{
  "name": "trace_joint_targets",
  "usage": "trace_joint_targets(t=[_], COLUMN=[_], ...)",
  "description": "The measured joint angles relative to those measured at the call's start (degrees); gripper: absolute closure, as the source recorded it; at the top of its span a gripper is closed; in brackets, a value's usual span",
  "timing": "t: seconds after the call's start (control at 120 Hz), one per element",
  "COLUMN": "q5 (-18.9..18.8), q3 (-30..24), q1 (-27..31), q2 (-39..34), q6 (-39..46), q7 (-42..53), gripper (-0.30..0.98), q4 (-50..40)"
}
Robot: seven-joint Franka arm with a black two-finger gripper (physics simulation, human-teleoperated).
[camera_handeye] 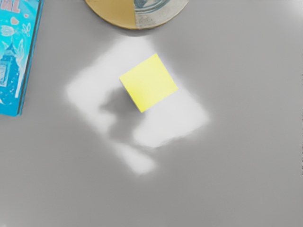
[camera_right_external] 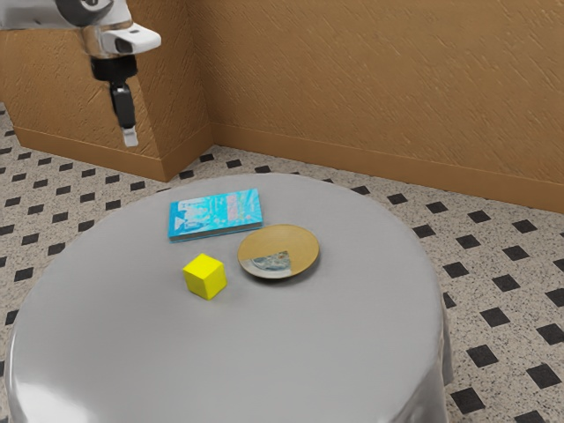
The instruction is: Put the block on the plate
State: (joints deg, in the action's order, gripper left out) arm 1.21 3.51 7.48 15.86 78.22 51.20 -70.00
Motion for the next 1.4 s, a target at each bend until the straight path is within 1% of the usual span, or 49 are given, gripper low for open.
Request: trace_joint_targets(t=[0.083, 0.133, 0.167, 0.267, 0.3, 0.342, 0.383, 0.483, 0.55, 0.65, 0.733, 0.858, 0.967, 1.033, 1.108, 1.217, 1.4], q5=[0.02, -0.06, 0.08, 2.82, 3.20, 2.40, 1.06, -0.91, -1.30, -0.46, 1.30, 2.68, 3.13, 3.26, 3.45, 3.50, 3.20], q3=[-0.12, 0.12, 1.08, 4.66, 6.71, 8.66, 9.49, 10.29, 10.99, 11.46, 13.00, 13.63, 13.53, 13.66, 13.58, 13.55, 13.53], q1=[-0.22, -1.63, -2.33, -2.96, -4.57, -6.79, -8.71, -10.98, -11.61, -11.96, -13.68, -15.12, -15.55, -16.22, -16.56, -16.61, -16.55], q2=[0.07, 0.83, 1.38, 3.62, 3.88, 4.06, 3.82, 5.67, 6.53, 8.84, 10.27, 14.65, 16.67, 15.93, 11.36, 7.20, 4.30], q6=[-0.03, 0.05, 0.23, 1.94, 2.74, 3.59, 4.32, 5.79, 6.51, 7.29, 8.11, 9.94, 10.98, 11.50, 13.58, 16.70, 21.06], q7=[-0.11, -0.18, -0.33, -0.51, -0.42, -0.78, -1.55, -2.74, -3.30, -4.10, -5.20, -6.94, -8.16, -8.86, -9.64, -10.63, -13.20], gripper=[0.00, 0.00, 0.00, 0.00, 0.00, 0.00, 0.00, 0.00, 0.00, 0.00, 0.00, 0.00, 0.00, 0.00, 0.00, 0.00, 0.00], q4=[0.20, 0.31, 0.49, 0.53, 0.25, -0.19, -0.88, -0.91, -0.95, -0.90, -0.51, 4.28, 5.82, 4.83, -2.34, -8.78, -14.03])
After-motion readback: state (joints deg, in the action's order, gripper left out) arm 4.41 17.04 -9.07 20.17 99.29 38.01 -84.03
